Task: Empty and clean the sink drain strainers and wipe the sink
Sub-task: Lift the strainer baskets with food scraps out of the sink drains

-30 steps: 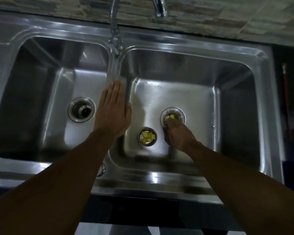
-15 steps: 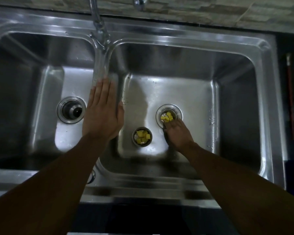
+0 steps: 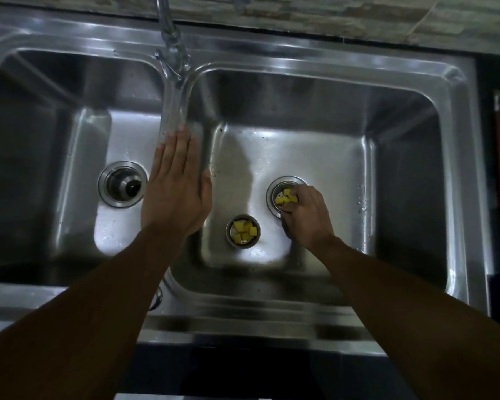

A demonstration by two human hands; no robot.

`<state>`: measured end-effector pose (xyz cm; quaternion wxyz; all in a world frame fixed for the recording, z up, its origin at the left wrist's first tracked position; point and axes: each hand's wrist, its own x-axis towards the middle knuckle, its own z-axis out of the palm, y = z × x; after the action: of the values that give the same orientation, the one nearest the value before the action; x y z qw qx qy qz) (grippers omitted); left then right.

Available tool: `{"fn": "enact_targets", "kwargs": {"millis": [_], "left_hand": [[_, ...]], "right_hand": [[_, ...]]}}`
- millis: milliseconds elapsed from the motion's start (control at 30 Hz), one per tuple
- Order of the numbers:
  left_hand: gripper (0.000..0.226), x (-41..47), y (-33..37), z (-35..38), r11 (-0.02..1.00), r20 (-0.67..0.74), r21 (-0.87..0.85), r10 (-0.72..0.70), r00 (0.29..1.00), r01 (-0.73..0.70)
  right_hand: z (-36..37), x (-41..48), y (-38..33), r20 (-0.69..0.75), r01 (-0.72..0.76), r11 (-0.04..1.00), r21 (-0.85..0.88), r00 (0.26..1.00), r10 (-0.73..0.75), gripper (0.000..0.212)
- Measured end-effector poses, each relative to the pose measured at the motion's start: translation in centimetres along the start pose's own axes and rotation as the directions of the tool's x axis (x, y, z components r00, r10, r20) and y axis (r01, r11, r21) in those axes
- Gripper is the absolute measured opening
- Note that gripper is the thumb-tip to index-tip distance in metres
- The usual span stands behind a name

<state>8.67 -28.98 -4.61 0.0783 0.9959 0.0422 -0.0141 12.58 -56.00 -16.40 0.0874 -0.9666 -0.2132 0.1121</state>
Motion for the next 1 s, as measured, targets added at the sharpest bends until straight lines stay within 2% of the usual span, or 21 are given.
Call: {"fn": "enact_targets", "kwargs": {"millis": [100,200,300,467,567,700,1000], "left_hand": [[0.064,0.0,-0.1,0.1,1.000,-0.012,-0.004,0.001,1.000,-0.001],[0.063,0.0,-0.1,0.3,1.000,-0.016,-0.005,0.002,1.000,-0.002],[0.063,0.1,-0.1,0.4,1.000,-0.018,0.001,0.003,1.000,-0.003],[0.063,0.0,-0.1,0.3,1.000,-0.014,-0.007,0.006,1.000,-0.007],[0.063,0.0,-0.1,0.2,1.000,-0.008,-0.007,0.005,1.000,-0.005],[0.062,0.0,-0.1,0.2,1.000,-0.006,-0.002,0.011,1.000,-0.011],[0.059,-0.3,0.0,0.1,0.999,-0.013,-0.047,0.005,1.000,-0.006]], "right_hand": [[0.0,-0.1,0.2,-0.069,0.010,0.991,0.136,0.998,-0.001,0.026],[0.1,0.0,0.2,0.076,0.025,0.999,0.028,0.997,-0.027,0.014],[-0.4,0.1,0.0,0.169,-0.058,0.998,0.026,0.984,0.052,0.022],[-2.0,0.0,-0.6,0.129,-0.061,0.979,0.194,0.991,0.036,0.069],[-2.5,-0.3,-0.5,0.155,-0.036,0.988,0.152,0.988,0.013,0.087],[-2.9,-1.5,-0.2,0.166,0.042,0.996,0.075,0.985,-0.054,0.081],[-3.8,-6.3,2.3,0.285,0.224,0.968,0.112,0.926,-0.247,0.090]]}}
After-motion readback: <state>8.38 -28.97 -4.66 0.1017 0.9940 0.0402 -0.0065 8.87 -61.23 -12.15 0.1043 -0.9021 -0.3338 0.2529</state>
